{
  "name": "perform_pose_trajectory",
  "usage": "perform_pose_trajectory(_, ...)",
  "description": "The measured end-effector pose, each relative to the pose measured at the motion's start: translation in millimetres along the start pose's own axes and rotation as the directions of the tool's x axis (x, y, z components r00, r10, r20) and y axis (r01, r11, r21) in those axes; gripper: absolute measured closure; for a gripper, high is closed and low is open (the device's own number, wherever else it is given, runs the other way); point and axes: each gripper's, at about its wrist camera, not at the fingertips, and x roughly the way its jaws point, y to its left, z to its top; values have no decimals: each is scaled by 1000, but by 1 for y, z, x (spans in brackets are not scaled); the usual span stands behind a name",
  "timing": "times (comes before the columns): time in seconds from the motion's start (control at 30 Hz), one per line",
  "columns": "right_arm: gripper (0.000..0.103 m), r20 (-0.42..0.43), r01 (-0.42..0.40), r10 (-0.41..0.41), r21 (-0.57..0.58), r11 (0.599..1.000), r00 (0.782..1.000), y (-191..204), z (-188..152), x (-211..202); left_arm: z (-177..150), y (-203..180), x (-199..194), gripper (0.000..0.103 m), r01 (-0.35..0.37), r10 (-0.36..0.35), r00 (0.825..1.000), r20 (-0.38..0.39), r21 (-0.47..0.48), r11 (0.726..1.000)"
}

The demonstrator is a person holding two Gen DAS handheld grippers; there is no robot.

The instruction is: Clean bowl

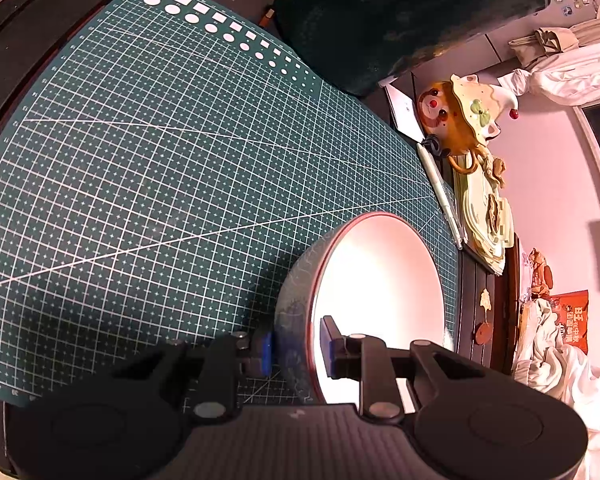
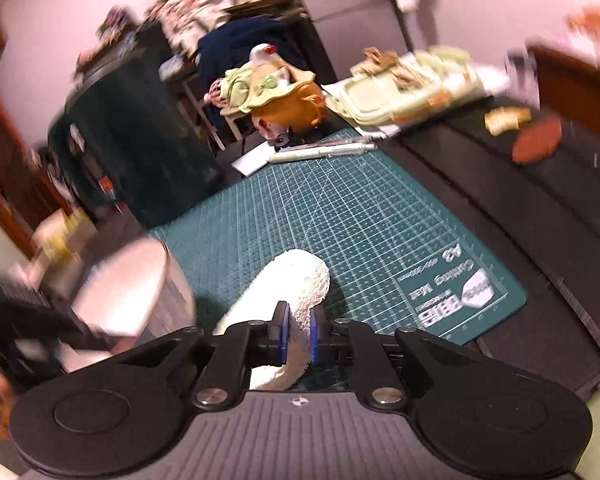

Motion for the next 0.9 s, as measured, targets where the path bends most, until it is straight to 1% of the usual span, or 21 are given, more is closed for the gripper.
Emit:
perform_pose_trajectory(0.03,94,4,-29,29,30,999,1000,-1,3,-3,0,0,0,80,0,0,1000,0,-1,1000)
perform_pose_trajectory(0.07,94,5,-39,39,39,998,999,-1,4,-4,0,-1,1,80,1,-1,1000,1,0,1000)
perform_pose_trajectory(0.23,94,35,-121,121,2,993,992,17,18,-18,0,-1,2,80,0,0,1000,0,2,1000)
perform_pose_trajectory(0.3,94,25,-139,139,0,990,990,23,19,-20,0,1,2,80,1,-1,1000,1,2,1000)
perform_pose_trajectory(0.37,94,-5,-150,150,0,989,989,27,17,-16,-1,1,0,80,-1,1,1000,1,2,1000)
perform_pose_trajectory(0.4,94,-24,-150,150,20,988,988,26,14,-11,0,2,1,80,0,0,1000,0,2,1000)
perform_pose_trajectory(0.43,94,-51,-157,160,66,985,986,21,9,-6,0,3,1,80,3,-3,1000,0,2,1000)
perform_pose_trajectory(0.5,95,-58,-176,185,127,976,981,14,8,-5,-1,5,-1,80,4,-4,1000,1,1,1000)
perform_pose_trajectory(0.63,95,3,-232,234,156,960,972,13,22,-19,-2,6,-4,80,0,0,1000,0,1,1000)
perform_pose_trajectory(0.7,95,7,-233,235,151,961,972,14,24,-21,-3,7,-6,80,1,-1,1000,0,2,1000)
perform_pose_trajectory(0.73,95,-5,-224,227,155,962,974,14,22,-18,-3,7,-7,80,1,-1,1000,0,3,1000)
perform_pose_trajectory(0.8,95,-48,-215,229,197,956,972,11,12,-8,-2,7,-7,80,2,-2,1000,0,2,1000)
perform_pose_trajectory(0.9,95,-61,-212,230,215,953,971,9,10,-7,-2,6,-8,80,1,-1,1000,-1,1,1000)
